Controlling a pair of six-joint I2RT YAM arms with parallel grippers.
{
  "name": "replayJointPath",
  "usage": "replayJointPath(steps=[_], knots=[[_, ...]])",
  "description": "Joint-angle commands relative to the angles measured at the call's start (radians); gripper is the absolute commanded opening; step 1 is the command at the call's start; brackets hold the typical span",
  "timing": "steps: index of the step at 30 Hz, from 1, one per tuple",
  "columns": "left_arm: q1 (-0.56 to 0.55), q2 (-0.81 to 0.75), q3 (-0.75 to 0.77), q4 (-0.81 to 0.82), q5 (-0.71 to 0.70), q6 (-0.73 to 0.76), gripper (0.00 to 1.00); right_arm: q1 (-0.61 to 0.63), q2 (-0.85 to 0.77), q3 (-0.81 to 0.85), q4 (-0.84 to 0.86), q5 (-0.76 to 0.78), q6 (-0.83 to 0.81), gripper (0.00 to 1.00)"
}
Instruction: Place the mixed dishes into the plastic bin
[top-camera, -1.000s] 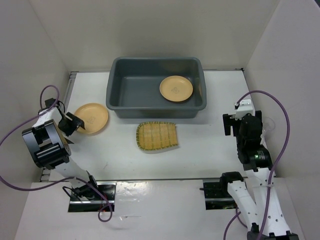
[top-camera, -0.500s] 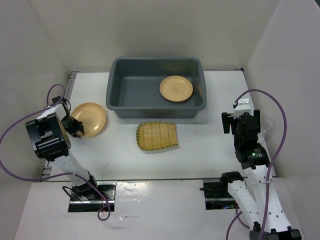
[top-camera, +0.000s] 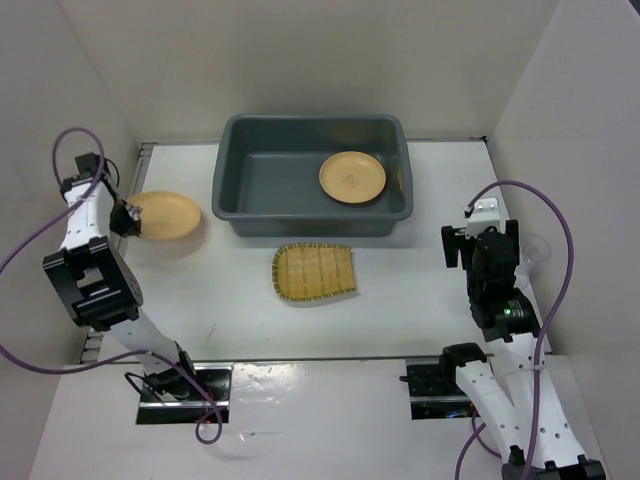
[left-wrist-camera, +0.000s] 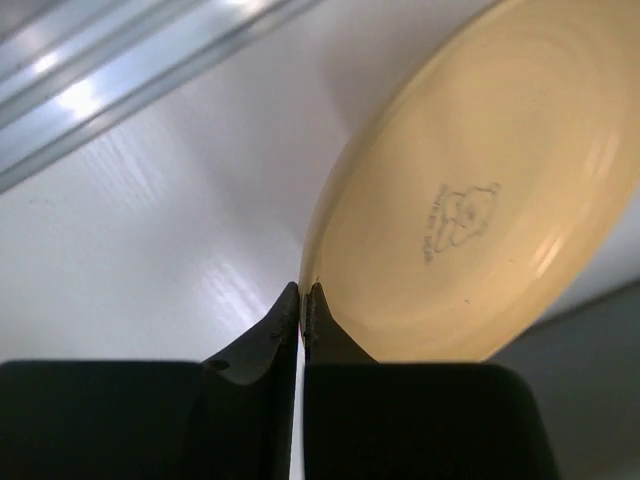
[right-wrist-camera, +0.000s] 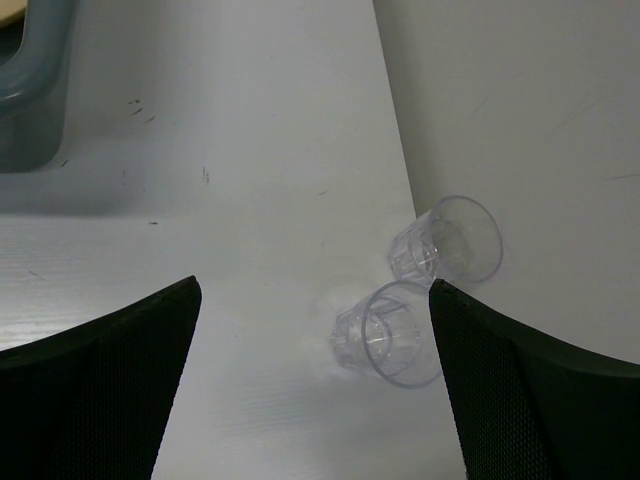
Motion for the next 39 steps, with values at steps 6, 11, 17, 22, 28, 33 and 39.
replayJointPath(steps=[6,11,17,22,28,33,39], knots=[[-0.007,-0.273,0.158,-0.005,0.080,-0.246,0.00,0.011,-0.009,-0.002,0.059,0.019,0.017,0.99],[-0.036,-0.250,0.251,0.024,0.180,-0.295,0.00,0.011,-0.009,-0.002,0.059,0.019,0.017,0.99],[-0.259,-0.024,0.649,-0.038,0.258,-0.295,0.00,0.020,-0.009,-0.002,0.059,0.019,0.017,0.99],[-0.497,0.413,1.288,-0.341,0.295,-0.197,0.00,0.020,-0.009,-0.011,0.068,0.019,0.017,0.99],[-0.698,0.673,1.546,-0.425,0.300,-0.176,0.00,0.029,-0.009,-0.011,0.068,0.028,0.017,0.99],[-0.803,0.835,1.652,-0.448,0.281,-0.176,0.00,0.029,-0.018,-0.011,0.068,0.028,0.026,0.99],[-0.836,0.919,1.643,-0.375,0.280,-0.196,0.00,0.029,-0.018,-0.011,0.077,0.028,0.026,0.99]])
